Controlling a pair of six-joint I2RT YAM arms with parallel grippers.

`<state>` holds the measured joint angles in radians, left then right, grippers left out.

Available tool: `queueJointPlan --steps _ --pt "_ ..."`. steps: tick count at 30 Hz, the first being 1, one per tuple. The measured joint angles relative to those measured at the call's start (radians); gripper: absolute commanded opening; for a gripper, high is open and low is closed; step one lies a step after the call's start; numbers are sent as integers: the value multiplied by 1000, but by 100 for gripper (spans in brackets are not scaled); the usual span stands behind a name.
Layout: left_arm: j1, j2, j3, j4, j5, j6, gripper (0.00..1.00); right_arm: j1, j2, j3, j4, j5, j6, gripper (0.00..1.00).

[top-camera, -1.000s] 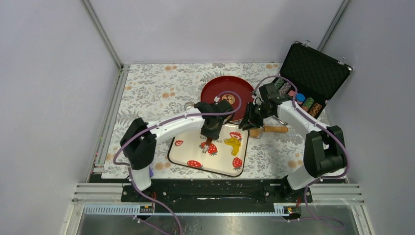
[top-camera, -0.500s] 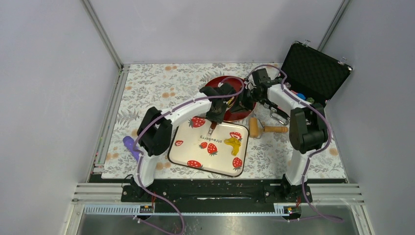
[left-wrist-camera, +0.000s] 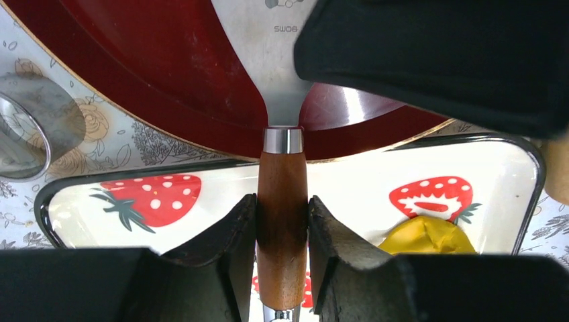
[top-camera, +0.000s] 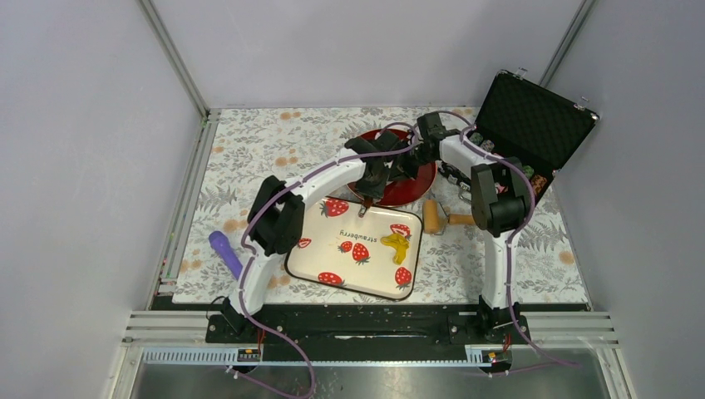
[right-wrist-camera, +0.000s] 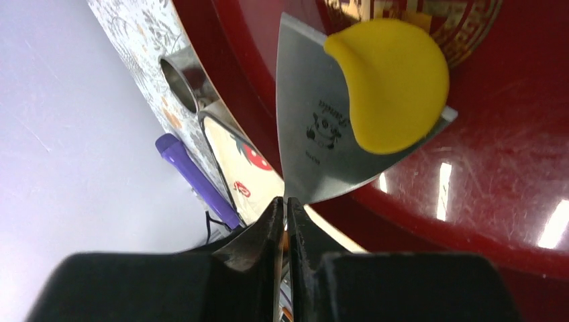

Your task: Roll out the dumpling wrappers from the dough

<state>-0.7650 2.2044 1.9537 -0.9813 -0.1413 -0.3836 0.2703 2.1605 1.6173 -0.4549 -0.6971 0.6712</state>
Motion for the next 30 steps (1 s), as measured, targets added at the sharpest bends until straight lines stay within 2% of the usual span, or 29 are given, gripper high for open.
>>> queueJointPlan --steps 12,30 --pt "21 67 120 -21 7 14 0 0 85 139 -80 120 -17 12" --pt "29 71 152 -41 10 19 0 0 149 235 -167 219 -38 12"
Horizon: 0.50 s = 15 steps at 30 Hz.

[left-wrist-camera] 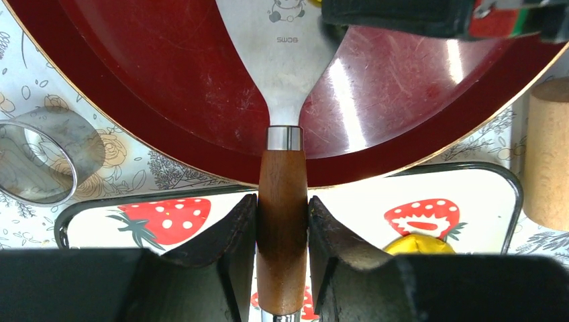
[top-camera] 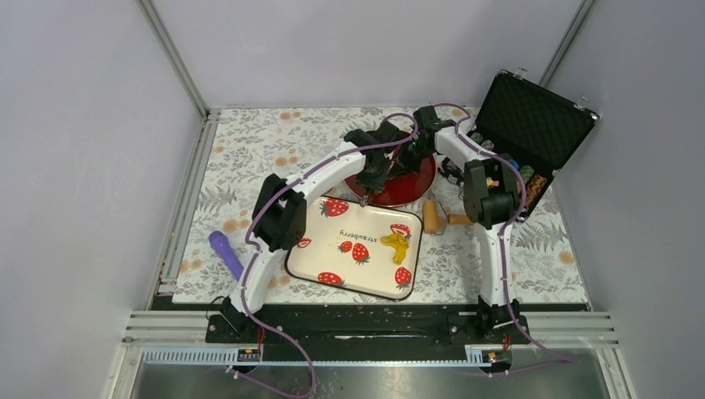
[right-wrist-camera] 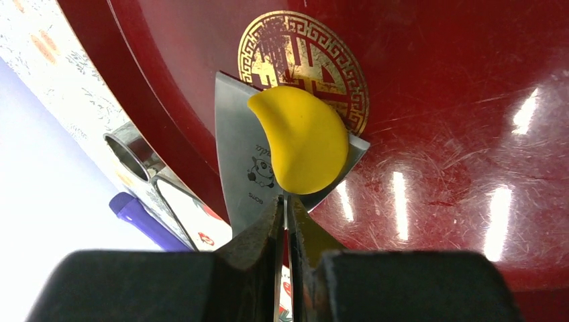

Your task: Roll out the dumpling wrappers from the dough

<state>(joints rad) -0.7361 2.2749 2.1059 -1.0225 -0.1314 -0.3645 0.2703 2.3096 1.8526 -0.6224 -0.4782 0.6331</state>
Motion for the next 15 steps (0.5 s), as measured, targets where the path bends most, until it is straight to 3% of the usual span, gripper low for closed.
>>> queueJointPlan --steps 15 --pt "1 -107 -121 -5 -8 14 0 3 35 30 -44 27 -1 13"
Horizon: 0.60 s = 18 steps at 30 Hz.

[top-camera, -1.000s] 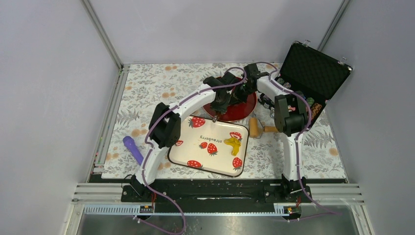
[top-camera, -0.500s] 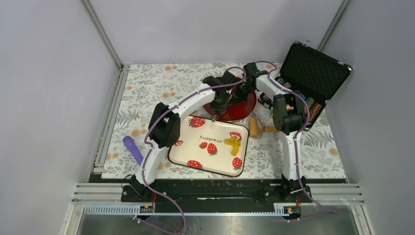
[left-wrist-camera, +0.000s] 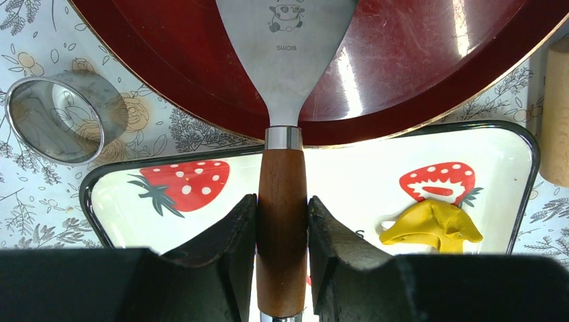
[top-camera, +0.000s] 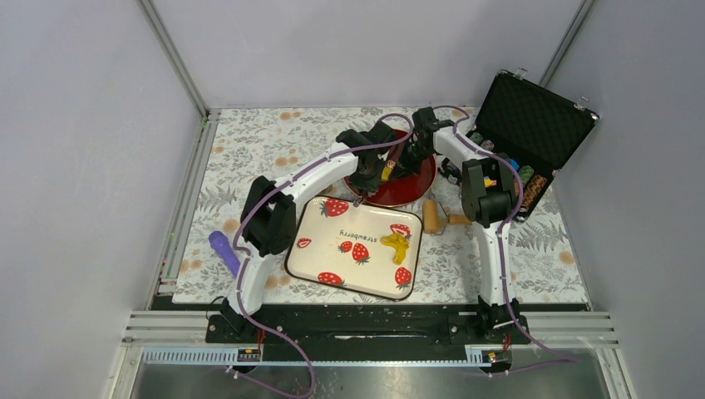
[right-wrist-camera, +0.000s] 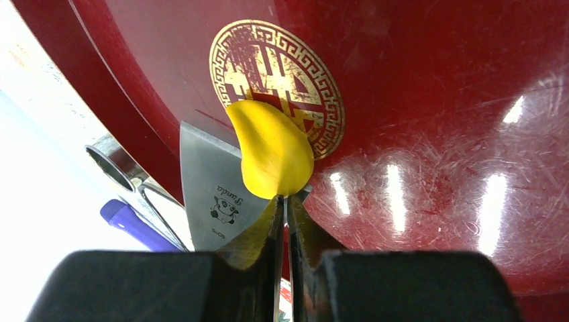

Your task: Roll out the dumpling wrappers from the dough

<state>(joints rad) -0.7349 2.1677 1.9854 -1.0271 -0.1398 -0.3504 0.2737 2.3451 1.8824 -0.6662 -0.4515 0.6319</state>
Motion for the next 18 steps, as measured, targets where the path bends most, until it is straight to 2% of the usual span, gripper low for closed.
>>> queueJointPlan --steps 13,18 --pt "0 -2 0 -2 0 8 0 6 0 45 -23 3 -21 14" --pt "0 -72 -84 1 0 12 0 6 0 49 -32 13 -31 15"
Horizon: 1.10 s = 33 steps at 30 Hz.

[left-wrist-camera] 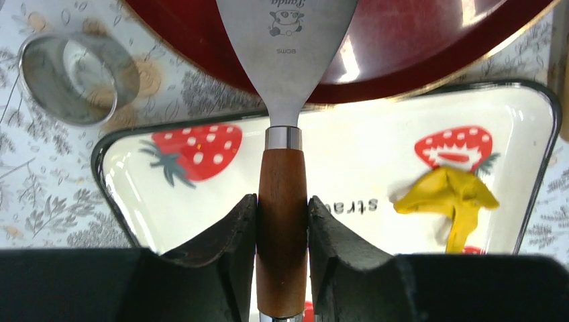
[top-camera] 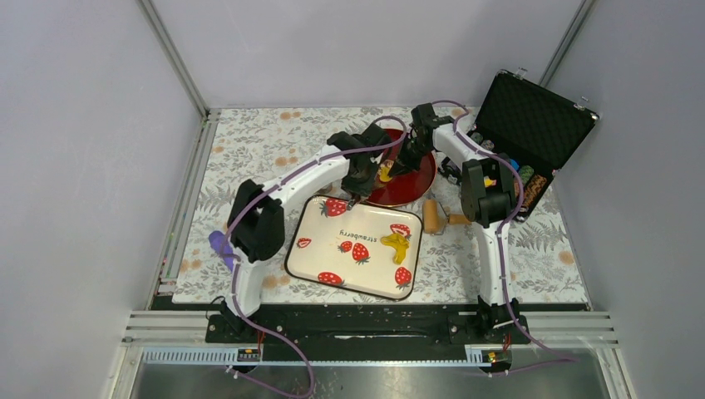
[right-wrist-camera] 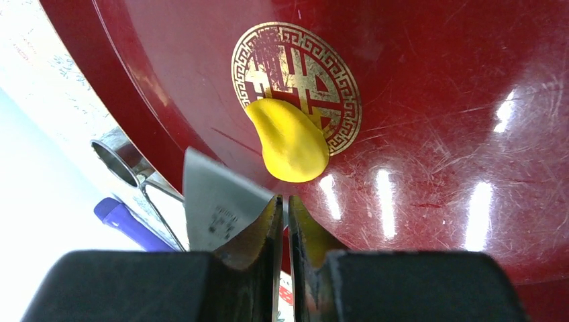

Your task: Roll out the dumpling wrappers from the dough

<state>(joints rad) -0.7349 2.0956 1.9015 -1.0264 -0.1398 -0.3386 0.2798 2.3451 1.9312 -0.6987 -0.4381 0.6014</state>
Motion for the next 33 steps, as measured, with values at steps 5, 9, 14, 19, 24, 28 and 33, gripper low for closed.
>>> queueJointPlan --steps 5,9,14,19,24,28,33 --pt "0 -140 -92 -7 -4 0 0 0 0 -2 0 3 -6 15" --pt "0 -277 -168 6 -15 -3 0 0 -13 -56 18 2 -16 16" --pt "0 -414 -270 32 -29 -21 0 0 -109 -250 50 0 -24 20" --pt "4 -533 -407 60 -61 -55 0 0 -317 -487 100 -1 -37 30" --pt "26 -668 -567 80 -93 -87 0 0 -585 -708 161 0 -59 58" --pt "66 -772 -676 86 -114 -109 0 0 -741 -848 189 3 -75 77" --pt "138 -881 -787 85 -133 -127 0 0 -867 -976 193 5 -89 99"
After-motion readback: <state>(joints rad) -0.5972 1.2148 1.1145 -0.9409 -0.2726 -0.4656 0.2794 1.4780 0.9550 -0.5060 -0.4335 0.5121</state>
